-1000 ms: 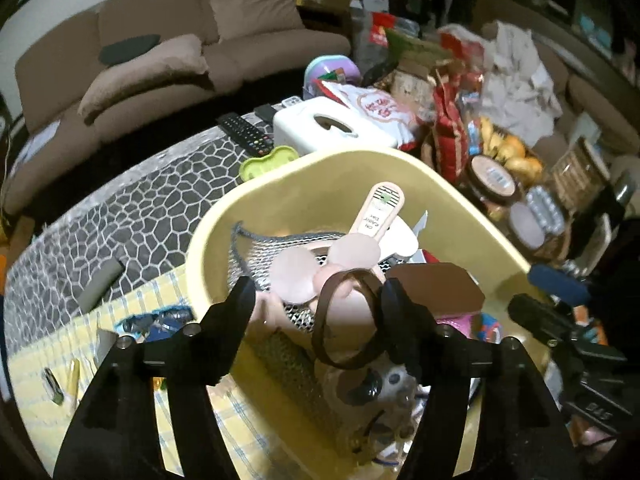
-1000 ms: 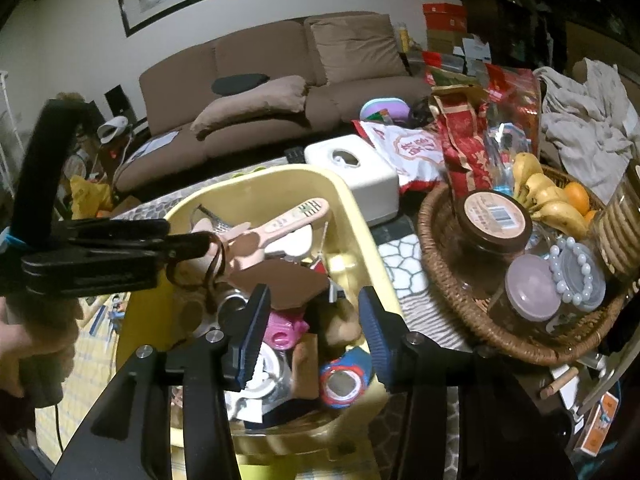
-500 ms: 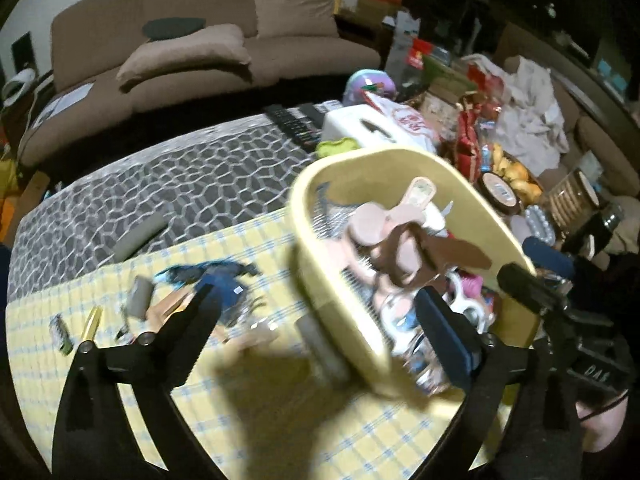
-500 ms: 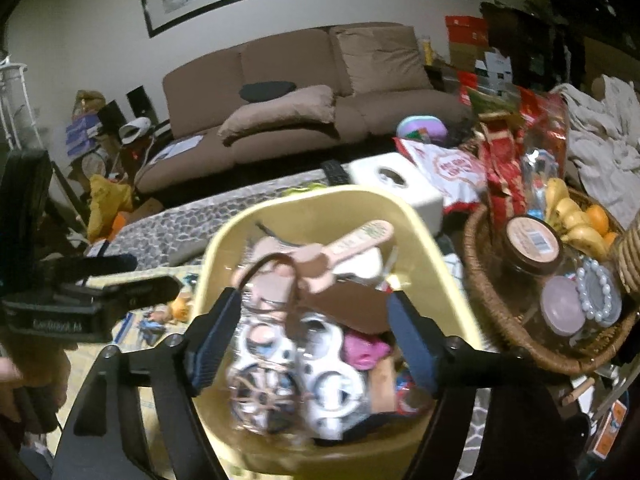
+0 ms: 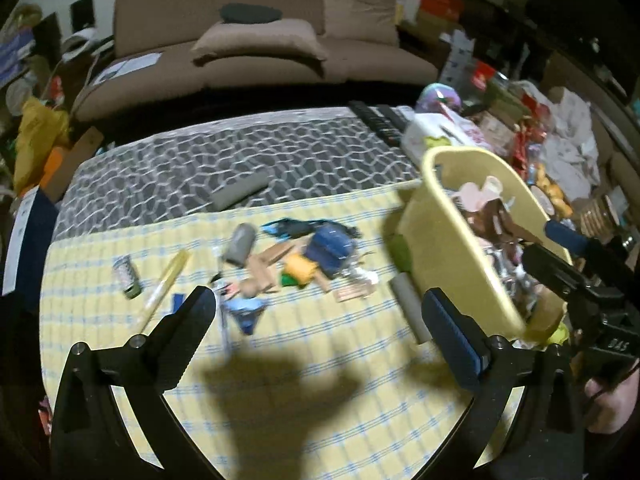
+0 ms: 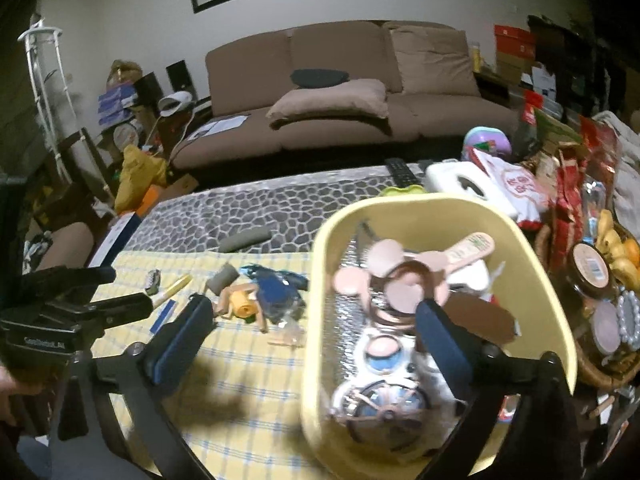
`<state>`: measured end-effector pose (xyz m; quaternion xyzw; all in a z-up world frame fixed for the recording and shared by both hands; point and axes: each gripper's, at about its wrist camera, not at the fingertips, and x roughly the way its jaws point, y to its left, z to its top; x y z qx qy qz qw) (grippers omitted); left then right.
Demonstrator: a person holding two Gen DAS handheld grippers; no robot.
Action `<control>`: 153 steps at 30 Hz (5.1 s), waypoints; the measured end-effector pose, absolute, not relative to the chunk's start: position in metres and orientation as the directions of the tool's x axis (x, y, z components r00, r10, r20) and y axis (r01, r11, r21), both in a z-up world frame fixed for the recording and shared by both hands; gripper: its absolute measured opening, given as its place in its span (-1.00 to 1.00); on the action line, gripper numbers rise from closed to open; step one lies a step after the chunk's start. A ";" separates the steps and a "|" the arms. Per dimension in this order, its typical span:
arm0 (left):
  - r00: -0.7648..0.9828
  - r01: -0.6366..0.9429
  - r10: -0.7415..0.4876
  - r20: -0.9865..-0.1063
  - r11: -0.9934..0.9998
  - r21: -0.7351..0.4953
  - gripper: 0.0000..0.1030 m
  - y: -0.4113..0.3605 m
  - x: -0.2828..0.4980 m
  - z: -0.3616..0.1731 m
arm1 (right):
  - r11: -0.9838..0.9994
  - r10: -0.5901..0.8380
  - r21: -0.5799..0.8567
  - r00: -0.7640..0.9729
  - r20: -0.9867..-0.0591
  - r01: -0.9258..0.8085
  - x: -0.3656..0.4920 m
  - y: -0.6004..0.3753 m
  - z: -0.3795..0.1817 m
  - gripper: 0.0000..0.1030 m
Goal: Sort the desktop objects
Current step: 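Move both grippers back over the objects on the table, then grasp the blue rectangular case with the left gripper while the right gripper grasps the light-blue flower cup, then carry the blue case and flower cup into the yellow basket and open both grippers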
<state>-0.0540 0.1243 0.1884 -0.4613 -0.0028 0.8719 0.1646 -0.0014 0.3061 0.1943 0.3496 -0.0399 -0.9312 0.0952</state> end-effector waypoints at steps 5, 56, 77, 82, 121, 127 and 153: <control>-0.541 -0.232 0.254 -0.802 -0.961 -0.148 1.00 0.087 -0.046 0.182 | -0.976 -0.217 0.131 -0.730 -0.648 0.174 -0.005 0.284 0.194 0.99; -0.458 -0.163 0.177 -0.871 -0.980 -0.113 -0.07 -0.005 -0.090 0.017 | -0.923 -0.380 0.302 -0.456 -0.804 0.237 -0.079 0.155 0.058 0.54; -0.482 -0.168 0.234 -0.844 -0.970 -0.173 -0.65 -0.006 -0.090 0.021 | -0.922 -0.374 0.283 -0.414 -0.830 0.266 -0.092 0.126 0.027 -0.22; -0.505 -0.186 0.284 -0.815 -0.958 -0.219 -0.65 -0.003 -0.085 0.038 | -0.909 -0.406 0.310 -0.429 -0.807 0.277 -0.088 0.134 0.045 -0.22; -0.453 -0.485 0.579 -0.678 -0.798 -0.357 -0.65 0.168 -0.038 0.174 | -0.971 -0.193 0.236 -0.742 -0.643 0.047 -0.010 0.354 0.181 -0.21; -0.402 -0.538 0.613 -0.680 -0.759 -0.365 -0.65 0.224 -0.032 0.178 | -0.973 -0.137 0.229 -0.748 -0.650 -0.022 0.001 0.392 0.182 -0.21; -0.322 -0.605 0.589 -0.741 -0.730 -0.318 -0.65 0.333 -0.030 0.149 | -0.977 -0.054 0.185 -0.723 -0.689 -0.103 0.015 0.464 0.162 -0.04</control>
